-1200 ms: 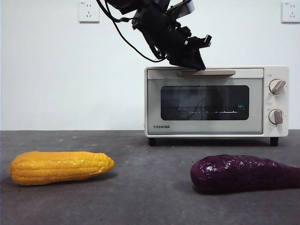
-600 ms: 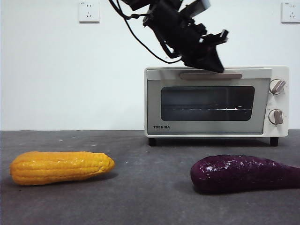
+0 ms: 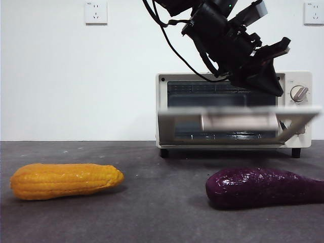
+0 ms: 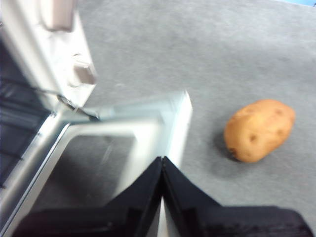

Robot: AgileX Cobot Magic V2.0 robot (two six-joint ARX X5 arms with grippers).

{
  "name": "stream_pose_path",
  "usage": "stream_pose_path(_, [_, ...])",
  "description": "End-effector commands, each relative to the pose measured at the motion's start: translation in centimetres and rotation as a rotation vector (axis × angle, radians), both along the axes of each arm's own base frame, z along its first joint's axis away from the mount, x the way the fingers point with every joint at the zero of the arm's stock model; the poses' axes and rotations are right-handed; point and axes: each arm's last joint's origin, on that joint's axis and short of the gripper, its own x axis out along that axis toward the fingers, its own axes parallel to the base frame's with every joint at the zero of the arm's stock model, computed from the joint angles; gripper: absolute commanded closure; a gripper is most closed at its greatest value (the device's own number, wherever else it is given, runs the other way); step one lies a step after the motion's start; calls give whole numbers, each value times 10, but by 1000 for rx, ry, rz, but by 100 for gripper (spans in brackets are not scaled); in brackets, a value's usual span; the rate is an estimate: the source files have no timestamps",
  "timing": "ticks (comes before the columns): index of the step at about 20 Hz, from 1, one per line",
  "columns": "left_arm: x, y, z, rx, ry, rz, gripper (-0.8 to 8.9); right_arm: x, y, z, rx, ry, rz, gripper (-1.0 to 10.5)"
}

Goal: Take the eggplant from the table,put the eggplant in the oven

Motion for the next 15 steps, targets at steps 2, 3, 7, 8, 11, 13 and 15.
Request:
stream_pose_path(2, [-4,-4,-5,-3,30,6,819,2,0,1,-3,-10,7,442])
stream_pose_path(3, [-5,-4,-3,-12,33,-6,819,3,0,1,-3,-5,7,442])
stream_pose_path(7, [-5,-1,6,-26,24,-6,819,4,1,1,-4,-3,7,442])
stream_pose_path(8, [-4,2,9,-30,21,-1,819,4,1,1,-4,-3,7,442])
stream_pose_path(11, [3,22,30,-40,8,39,819,9,1,-1,-6,20,7,442])
stream_pose_path(13, [8,43,54,-48,-24,100,819,16,2,-3,-8,43,7,442])
stream_pose_path(15, [12,74,84,-65,-59,171,819,23,2,-5,-10,69,9,442])
